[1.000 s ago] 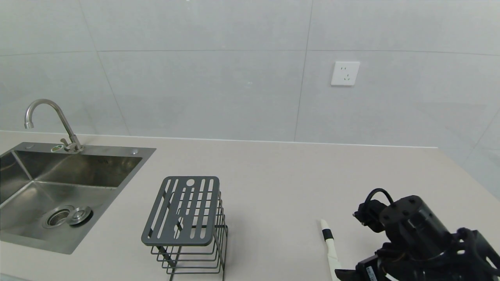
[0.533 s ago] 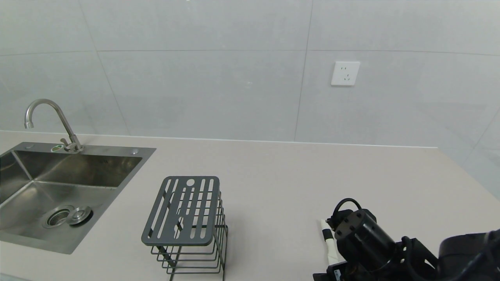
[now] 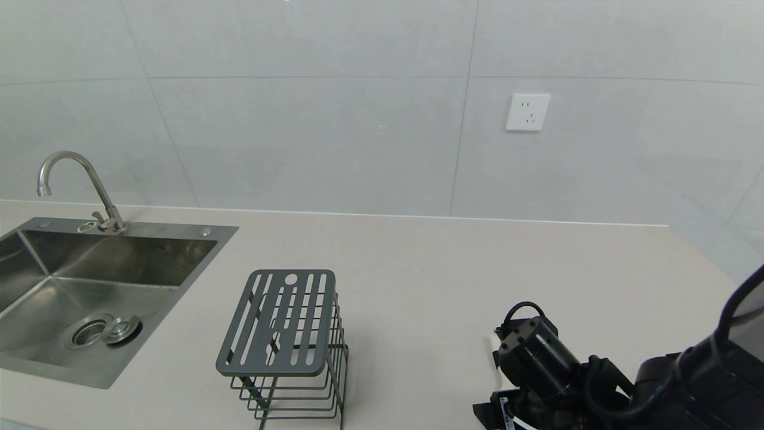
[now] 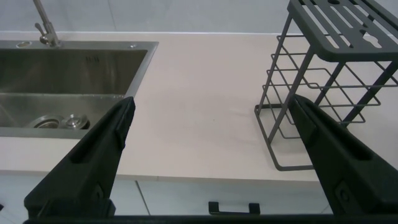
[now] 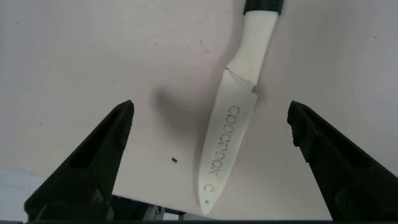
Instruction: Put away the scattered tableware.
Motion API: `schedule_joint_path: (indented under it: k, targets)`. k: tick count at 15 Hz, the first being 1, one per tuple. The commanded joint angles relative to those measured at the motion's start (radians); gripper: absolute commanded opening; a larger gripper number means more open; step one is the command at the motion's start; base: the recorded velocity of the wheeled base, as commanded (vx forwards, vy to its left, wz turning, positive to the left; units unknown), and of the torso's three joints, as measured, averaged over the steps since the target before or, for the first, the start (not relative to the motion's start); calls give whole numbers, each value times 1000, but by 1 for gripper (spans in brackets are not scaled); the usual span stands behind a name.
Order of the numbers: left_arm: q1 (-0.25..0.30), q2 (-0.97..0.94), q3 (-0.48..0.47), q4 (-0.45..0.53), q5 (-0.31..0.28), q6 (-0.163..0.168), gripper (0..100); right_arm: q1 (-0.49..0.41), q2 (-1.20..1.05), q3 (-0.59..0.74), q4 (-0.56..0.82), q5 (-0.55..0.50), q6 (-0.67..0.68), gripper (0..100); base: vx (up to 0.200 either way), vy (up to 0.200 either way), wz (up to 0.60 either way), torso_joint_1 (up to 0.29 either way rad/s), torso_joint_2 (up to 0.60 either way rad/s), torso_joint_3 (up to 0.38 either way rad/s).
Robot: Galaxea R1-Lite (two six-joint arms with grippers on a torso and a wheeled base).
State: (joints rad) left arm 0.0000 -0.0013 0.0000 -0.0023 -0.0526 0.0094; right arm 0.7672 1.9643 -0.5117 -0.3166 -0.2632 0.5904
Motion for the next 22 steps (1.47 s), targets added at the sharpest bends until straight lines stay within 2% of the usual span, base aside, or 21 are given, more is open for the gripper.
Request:
schedule_joint_path:
  k: [1, 11, 12, 15, 20, 22]
  targets:
    - [0, 1, 0, 1, 0, 0, 100, -23, 15, 12, -2, -10, -3, 100, 0, 0, 0, 0, 0, 0]
    - [2, 1, 0, -1, -1, 0, 100, -32, 93, 15, -110, -30, -63, 100, 0, 0, 0, 0, 0, 0]
    - [0, 1, 0, 1, -1, 0, 100, -28, 93, 19, -110, -44, -64, 0, 0, 0, 0, 0, 0, 0]
    - [0, 1, 0, 1, 0, 0, 100, -8, 122, 55, -110, -48, -66, 0, 0, 0, 0, 0, 0, 0]
    - [0, 1, 0, 1, -1, 0, 100, -16, 117, 39, -125, -50, -67, 0, 0, 0, 0, 0, 0, 0]
    - [0, 1, 0, -1, -1, 0, 100, -60, 24, -13, -214, -53, -161, 0, 0, 0, 0, 0, 0, 0]
